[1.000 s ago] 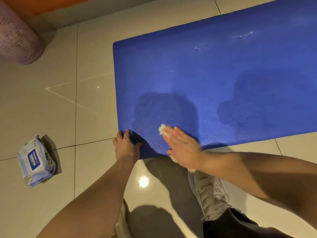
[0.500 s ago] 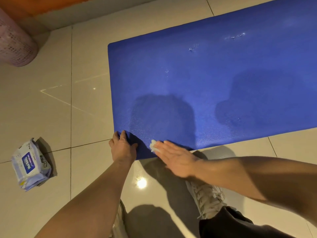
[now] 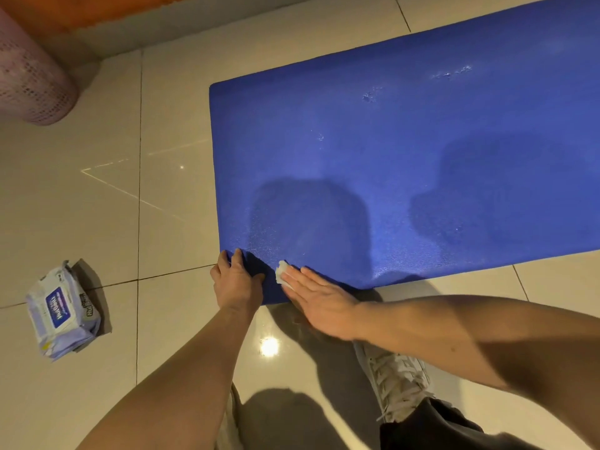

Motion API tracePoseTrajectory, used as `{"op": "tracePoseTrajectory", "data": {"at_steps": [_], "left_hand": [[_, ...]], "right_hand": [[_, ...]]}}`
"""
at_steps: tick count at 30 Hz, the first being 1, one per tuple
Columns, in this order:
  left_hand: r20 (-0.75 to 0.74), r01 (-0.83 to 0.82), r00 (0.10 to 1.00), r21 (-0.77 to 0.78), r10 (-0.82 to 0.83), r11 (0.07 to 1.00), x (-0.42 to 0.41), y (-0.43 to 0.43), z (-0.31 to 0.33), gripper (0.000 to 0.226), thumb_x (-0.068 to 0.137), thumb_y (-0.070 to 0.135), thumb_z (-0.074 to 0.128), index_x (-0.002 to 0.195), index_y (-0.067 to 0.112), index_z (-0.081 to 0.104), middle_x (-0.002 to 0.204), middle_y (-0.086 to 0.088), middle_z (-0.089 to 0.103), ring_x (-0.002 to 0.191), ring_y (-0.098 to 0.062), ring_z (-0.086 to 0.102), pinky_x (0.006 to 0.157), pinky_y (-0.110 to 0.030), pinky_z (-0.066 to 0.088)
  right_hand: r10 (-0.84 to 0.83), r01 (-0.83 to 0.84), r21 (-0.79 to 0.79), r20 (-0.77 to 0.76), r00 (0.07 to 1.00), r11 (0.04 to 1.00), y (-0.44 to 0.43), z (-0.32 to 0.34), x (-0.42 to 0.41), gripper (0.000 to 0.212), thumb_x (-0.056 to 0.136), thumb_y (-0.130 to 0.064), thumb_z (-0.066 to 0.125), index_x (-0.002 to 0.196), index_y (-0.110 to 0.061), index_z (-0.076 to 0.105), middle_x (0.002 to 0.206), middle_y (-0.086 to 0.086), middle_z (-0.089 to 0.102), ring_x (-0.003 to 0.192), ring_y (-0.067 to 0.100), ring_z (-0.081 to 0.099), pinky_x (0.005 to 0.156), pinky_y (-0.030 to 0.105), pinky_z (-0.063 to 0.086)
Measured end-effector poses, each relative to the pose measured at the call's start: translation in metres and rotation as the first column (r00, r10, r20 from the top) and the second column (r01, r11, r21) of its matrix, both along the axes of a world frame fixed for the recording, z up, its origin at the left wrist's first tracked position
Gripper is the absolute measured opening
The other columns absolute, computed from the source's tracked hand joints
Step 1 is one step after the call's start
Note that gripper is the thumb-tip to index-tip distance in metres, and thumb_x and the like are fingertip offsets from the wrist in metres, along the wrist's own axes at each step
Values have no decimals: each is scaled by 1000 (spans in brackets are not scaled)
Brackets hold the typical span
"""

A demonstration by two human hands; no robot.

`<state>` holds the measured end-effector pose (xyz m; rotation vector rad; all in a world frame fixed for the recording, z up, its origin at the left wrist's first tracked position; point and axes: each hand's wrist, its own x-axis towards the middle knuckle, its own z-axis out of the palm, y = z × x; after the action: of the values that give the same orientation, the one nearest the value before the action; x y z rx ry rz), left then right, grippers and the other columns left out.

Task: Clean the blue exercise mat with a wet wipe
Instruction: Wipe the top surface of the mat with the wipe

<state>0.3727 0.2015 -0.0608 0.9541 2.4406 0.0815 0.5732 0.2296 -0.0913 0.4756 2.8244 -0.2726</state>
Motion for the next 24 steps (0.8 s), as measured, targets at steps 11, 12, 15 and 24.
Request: {"op": "tracePoseTrajectory", "data": {"at_steps": [11,12,15,24], "left_hand": [[17,-10,1000,3,10,1000,-2,-1,-2,79,93,28,68,158,18,23,164,-5,14,147,-29,14,120,-42,26],[15,-11,1000,3,11,1000,-3,-1,-2,79,93,28,68,158,18,23,164,-5,14,147,-29,14,120,-41,27],[2,-1,1000,8,1,1000,-3,-2,-3,80,92,29,69,157,17,25,163,-6,16,146,-30,16,118,-41,29],[-21,24,999,8,-24,1000,-6,-3,-5,78,88,30,73,153,16,31,159,-8,21,141,-33,22,113,-45,32]], "right_hand": [[-518,518,-14,17,856,855,117,0,-28,71,109,-44,19,158,-1,-10,167,13,-18,153,30,-21,126,45,-4],[-500,500,-27,12,866,865,105,-1,-34,72,109,-44,20,158,1,-8,166,15,-18,152,32,-22,126,47,-3],[-247,247,9,14,969,969,46,2,-37,71,109,-45,17,156,0,-12,163,18,-25,149,36,-30,125,49,-6],[-332,333,9,-76,940,943,142,-16,-19,71,107,-38,38,161,-6,6,170,9,-2,156,26,-5,127,43,-3]]}}
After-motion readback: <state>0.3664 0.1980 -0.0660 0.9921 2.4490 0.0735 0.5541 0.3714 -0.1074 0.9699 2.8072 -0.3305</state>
